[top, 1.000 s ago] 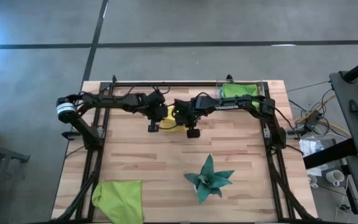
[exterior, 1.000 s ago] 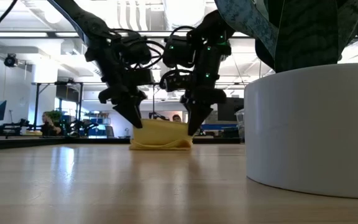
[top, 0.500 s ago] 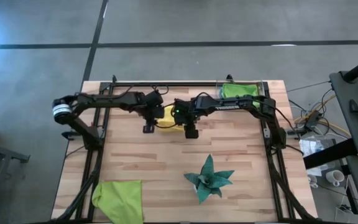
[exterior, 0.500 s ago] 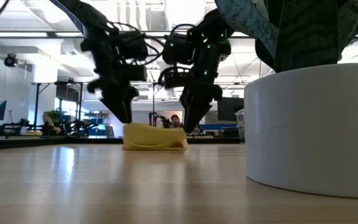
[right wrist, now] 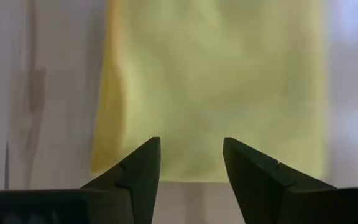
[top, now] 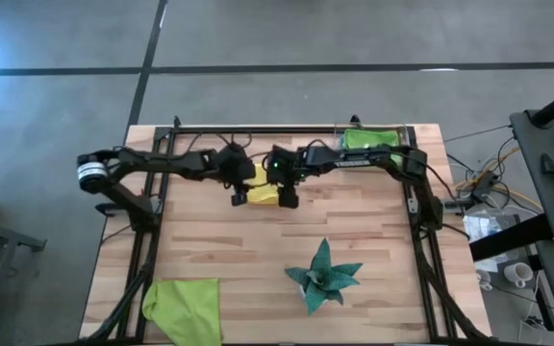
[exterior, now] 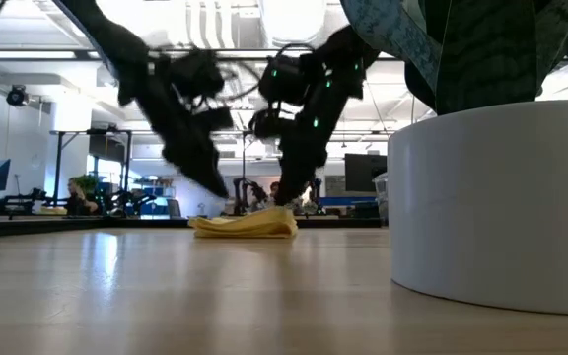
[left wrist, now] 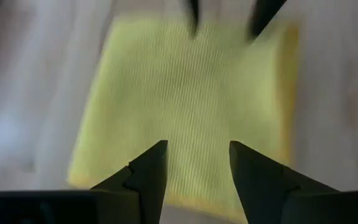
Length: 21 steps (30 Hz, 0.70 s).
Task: Fold microfiber towels
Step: Put the yellow microfiber cloth into the transparent bin
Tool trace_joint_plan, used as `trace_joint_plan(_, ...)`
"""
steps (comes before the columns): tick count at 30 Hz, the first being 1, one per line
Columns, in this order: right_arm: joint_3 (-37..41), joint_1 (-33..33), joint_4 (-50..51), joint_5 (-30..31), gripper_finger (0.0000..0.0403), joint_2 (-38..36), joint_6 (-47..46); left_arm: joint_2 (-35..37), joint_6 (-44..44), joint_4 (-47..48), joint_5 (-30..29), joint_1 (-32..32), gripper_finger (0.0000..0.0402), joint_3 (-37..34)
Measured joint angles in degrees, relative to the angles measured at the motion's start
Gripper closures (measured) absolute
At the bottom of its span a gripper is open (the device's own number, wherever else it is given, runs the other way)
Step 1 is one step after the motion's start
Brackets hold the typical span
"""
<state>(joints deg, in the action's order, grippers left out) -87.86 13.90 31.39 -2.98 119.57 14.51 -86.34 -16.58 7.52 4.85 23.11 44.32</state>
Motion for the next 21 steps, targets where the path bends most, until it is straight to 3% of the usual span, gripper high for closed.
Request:
trace_joint_plan(9,3.78,-0.75,1.94,-0.03,0.0234,1.49,1.01,-8.72,0.42,-4.33,-3.04,0.00,0.0245,-1.62)
trace_joint_plan(14,2.47,-0.83,6.68,0.07,0.0225,-0.23,2.30,-7.59,1.29,-3.84,-3.34,-0.04,0.0245,-1.73)
trace_joint_plan(21,3.17,-1.95,-3.17,-0.52,0.0205,-3.14,-0.34,-3.47,1.41,-3.88,-3.46,-0.04,0.0245,-1.60)
